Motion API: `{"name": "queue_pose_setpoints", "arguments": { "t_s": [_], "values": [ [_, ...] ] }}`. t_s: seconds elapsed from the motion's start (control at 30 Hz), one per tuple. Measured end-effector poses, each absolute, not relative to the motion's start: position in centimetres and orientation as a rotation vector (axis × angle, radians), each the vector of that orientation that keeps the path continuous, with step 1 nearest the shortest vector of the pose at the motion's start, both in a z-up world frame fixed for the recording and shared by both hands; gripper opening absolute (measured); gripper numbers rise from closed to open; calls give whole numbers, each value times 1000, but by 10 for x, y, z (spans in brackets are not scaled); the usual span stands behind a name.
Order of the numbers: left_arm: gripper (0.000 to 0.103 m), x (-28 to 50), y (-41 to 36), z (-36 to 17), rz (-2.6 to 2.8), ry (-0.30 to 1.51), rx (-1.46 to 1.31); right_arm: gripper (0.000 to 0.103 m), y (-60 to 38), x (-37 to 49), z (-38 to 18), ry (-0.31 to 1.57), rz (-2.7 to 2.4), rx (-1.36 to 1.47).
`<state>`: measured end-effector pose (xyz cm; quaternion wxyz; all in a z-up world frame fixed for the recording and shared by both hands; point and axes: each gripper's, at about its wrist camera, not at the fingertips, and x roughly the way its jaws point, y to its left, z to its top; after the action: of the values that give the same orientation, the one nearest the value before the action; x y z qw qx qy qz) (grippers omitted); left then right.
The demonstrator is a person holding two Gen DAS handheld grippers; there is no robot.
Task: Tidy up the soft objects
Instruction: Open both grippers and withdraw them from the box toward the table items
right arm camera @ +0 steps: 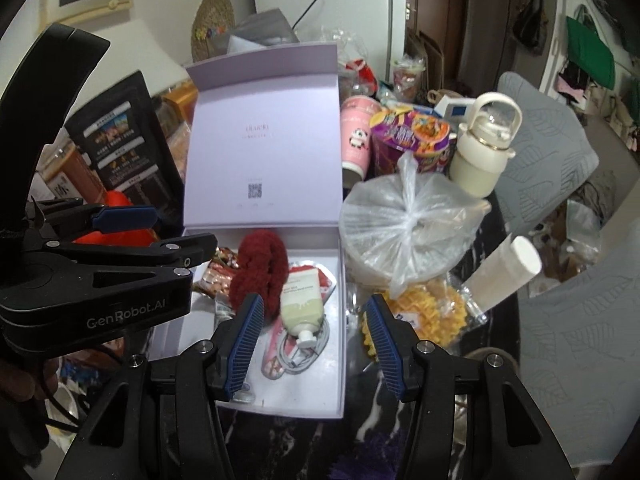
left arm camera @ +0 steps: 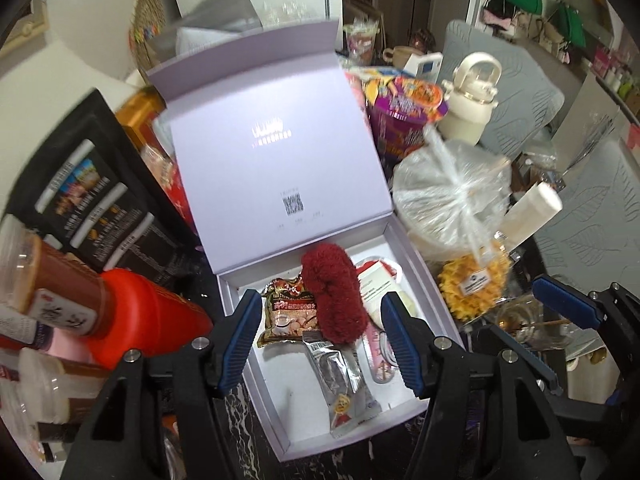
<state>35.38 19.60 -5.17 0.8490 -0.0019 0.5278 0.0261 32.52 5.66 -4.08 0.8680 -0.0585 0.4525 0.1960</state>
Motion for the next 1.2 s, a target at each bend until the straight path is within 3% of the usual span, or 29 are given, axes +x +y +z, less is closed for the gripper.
{"name": "queue_pose_setpoints", "arguments": {
  "t_s": [0.53, 1.0, 1.07, 1.2],
  "values": [
    [61, 297, 180, 50, 49, 911, 0, 58, 27, 270, 46, 757, 389, -88],
    [61, 224, 148, 94, 43, 815, -4, 64, -10, 195, 80, 664, 396, -77],
    [67, 211, 141, 96, 44, 811, -3, 67, -18, 183, 83, 657, 397, -75],
    [68, 192, 131, 98, 48, 804, -9, 72, -34, 162, 86, 644, 396, -71]
  ]
}}
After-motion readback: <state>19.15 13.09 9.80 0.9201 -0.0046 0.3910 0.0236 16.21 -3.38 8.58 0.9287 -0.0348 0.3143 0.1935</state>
